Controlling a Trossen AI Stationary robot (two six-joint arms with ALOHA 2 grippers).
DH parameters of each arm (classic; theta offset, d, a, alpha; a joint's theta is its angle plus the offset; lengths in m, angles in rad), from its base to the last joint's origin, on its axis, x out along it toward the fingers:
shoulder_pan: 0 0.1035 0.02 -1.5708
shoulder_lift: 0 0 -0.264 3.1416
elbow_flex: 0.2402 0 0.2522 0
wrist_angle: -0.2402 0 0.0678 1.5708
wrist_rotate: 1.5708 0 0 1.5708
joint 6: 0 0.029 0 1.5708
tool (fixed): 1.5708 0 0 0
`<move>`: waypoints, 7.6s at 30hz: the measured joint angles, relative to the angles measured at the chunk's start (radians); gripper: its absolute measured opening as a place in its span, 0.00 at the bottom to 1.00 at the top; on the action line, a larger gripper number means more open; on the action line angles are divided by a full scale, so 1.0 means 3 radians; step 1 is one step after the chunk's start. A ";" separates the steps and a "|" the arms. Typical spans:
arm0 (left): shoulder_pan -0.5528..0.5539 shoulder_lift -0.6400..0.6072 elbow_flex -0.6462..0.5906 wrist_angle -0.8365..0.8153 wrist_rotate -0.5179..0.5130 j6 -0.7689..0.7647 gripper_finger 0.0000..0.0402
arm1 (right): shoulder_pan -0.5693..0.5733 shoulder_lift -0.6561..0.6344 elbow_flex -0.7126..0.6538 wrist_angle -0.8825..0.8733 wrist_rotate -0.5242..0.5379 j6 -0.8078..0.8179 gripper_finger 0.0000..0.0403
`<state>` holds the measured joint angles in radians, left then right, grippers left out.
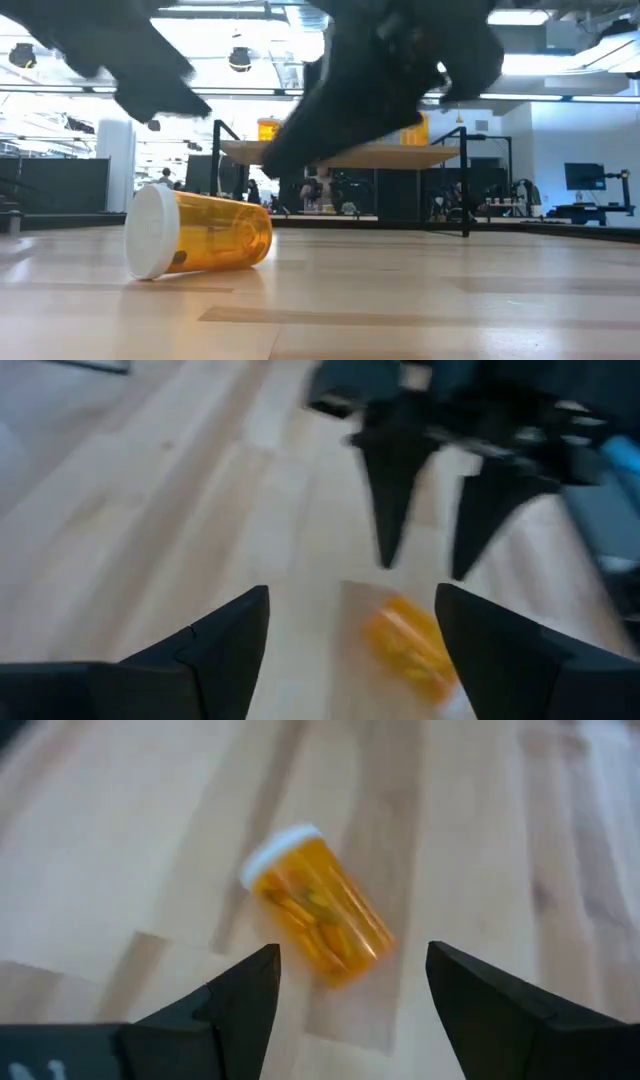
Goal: Pick and place medicine bottles onto shelf by color
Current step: Put the large orange pill bottle on the shelf aligned with the other large orange pill bottle
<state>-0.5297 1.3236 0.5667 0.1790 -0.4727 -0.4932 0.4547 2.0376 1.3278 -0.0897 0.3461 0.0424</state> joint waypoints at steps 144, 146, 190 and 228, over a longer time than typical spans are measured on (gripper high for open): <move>0.0282 0.0387 0.2640 -0.2889 0.0390 0.1419 0.79 | -0.0864 -0.0999 -0.1395 0.2622 -0.1410 0.0363 0.53; 0.0333 0.0473 0.2679 -0.2905 0.0508 0.1416 0.79 | -0.0864 -0.0998 -0.1395 0.2621 -0.1410 0.0382 0.53; 0.0459 0.0525 0.2710 -0.3105 0.0601 0.1338 0.50 | -0.0864 -0.0995 -0.1395 0.2597 -0.1411 0.0395 0.54; 0.2108 0.0241 0.3161 -0.4256 0.0934 0.1386 0.50 | -0.0912 -0.1484 -0.1394 0.1434 -0.1398 0.0566 0.76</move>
<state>0.1027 1.3958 1.5151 -1.0980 -0.1924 -0.0774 0.1810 1.5923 0.9095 0.3404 -0.0734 0.2123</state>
